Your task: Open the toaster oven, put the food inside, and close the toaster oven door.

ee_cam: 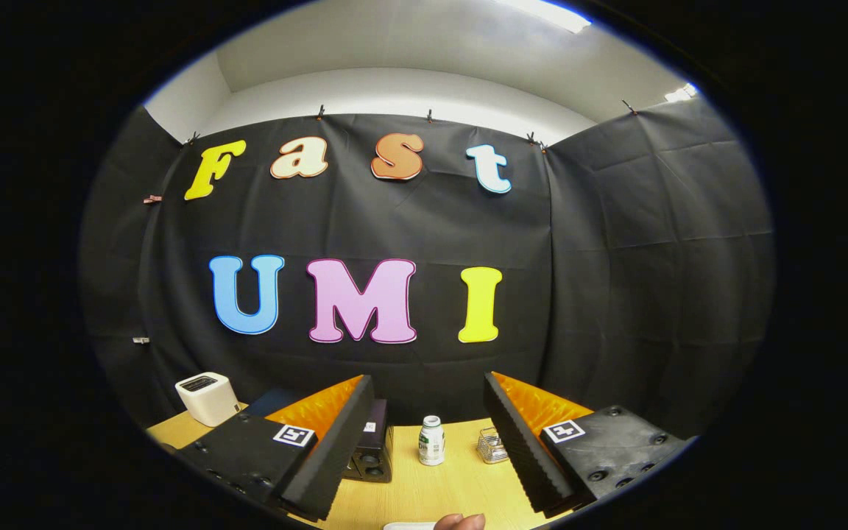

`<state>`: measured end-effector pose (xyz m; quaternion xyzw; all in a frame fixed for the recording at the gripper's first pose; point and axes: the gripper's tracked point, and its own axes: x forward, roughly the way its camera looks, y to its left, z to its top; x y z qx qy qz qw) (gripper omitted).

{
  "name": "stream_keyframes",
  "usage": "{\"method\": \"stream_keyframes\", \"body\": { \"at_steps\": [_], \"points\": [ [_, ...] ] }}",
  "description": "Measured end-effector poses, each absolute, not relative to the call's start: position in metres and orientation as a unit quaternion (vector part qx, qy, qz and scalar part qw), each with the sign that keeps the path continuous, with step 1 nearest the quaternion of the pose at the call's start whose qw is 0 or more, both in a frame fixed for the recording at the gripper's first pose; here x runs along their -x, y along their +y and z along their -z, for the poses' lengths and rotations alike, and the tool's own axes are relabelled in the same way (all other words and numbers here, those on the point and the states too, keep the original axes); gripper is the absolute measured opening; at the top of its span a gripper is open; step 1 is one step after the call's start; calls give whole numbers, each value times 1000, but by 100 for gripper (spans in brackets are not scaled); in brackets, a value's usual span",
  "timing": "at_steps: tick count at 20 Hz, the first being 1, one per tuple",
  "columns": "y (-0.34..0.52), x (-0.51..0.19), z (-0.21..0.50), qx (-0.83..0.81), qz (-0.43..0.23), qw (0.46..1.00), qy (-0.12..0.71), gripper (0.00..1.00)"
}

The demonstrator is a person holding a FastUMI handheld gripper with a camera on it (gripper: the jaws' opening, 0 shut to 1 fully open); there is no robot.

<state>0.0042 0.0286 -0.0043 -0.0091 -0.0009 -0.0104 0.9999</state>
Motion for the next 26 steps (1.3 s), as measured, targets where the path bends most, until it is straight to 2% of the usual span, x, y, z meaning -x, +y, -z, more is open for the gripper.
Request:
{"method": "stream_keyframes", "body": {
  "at_steps": [8,16,26],
  "points": [
    [137,-20,46,-6,-51,998,33,97],
    [240,-55,186,-19,-73,983,170,98],
    [283,-109,289,-40,-41,962,266,98]
  ]
}}
